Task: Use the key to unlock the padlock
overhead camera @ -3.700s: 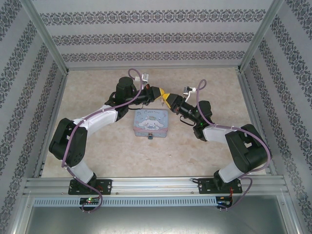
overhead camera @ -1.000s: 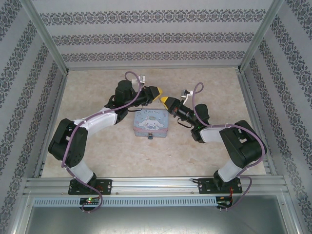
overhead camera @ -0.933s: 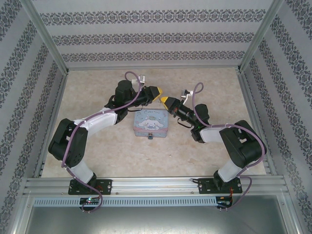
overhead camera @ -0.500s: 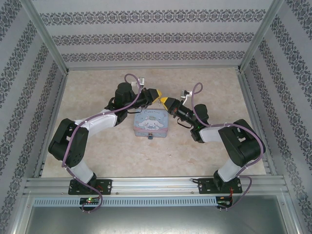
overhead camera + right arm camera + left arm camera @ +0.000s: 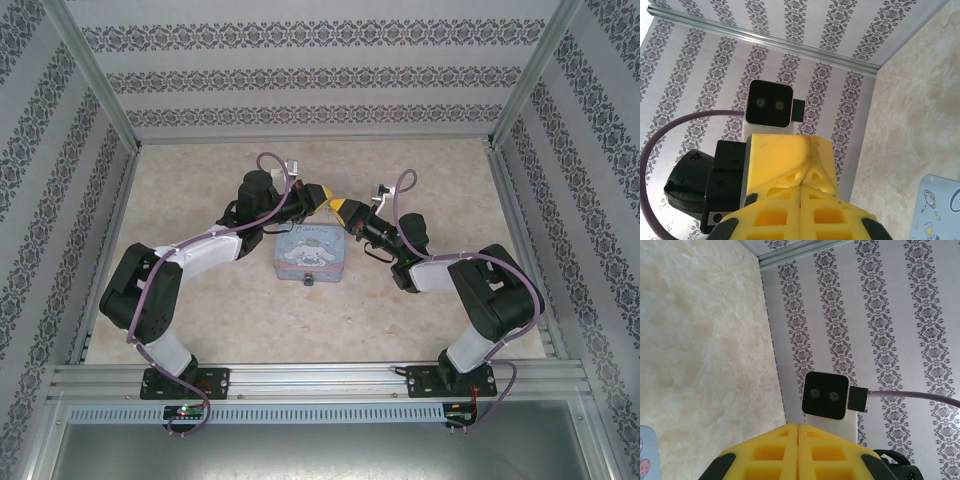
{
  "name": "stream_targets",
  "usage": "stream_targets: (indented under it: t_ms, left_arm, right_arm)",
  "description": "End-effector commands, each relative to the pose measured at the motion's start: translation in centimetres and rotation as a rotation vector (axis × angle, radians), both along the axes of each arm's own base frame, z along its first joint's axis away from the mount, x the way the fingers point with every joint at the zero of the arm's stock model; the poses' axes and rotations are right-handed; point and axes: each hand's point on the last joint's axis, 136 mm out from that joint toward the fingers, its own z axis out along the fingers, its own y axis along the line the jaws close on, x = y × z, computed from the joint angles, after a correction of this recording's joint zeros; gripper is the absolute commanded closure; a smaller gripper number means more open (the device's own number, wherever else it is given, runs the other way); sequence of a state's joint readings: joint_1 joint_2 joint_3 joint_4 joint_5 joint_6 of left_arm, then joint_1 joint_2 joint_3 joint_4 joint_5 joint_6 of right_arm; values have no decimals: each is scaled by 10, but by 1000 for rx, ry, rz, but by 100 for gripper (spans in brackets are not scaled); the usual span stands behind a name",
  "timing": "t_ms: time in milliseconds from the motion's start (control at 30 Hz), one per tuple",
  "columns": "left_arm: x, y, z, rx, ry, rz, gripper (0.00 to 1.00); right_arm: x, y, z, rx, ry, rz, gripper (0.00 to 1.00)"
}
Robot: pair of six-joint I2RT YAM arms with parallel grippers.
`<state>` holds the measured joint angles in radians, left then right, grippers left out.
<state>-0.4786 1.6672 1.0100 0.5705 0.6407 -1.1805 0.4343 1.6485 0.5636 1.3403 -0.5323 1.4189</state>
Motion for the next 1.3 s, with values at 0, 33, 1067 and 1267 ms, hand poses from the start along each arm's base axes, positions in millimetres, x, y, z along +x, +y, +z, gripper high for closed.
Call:
stream_targets:
  t_ms: [0, 33, 1067, 1267]
  left_arm:
    - [-7, -10, 16, -33, -62, -27, 97]
    - [-7, -11, 16, -32, -63, -29, 99]
    - [2, 13, 28, -63, -71, 173, 100]
    - [2, 12, 29, -65, -74, 179, 100]
  right_arm:
    - [3, -1, 15, 29, -48, -10, 100]
    - [4, -1, 15, 29, -48, -8, 100]
    - [4, -15, 38, 50, -109, -86, 59]
    - [3, -2, 39, 54, -111, -68, 60]
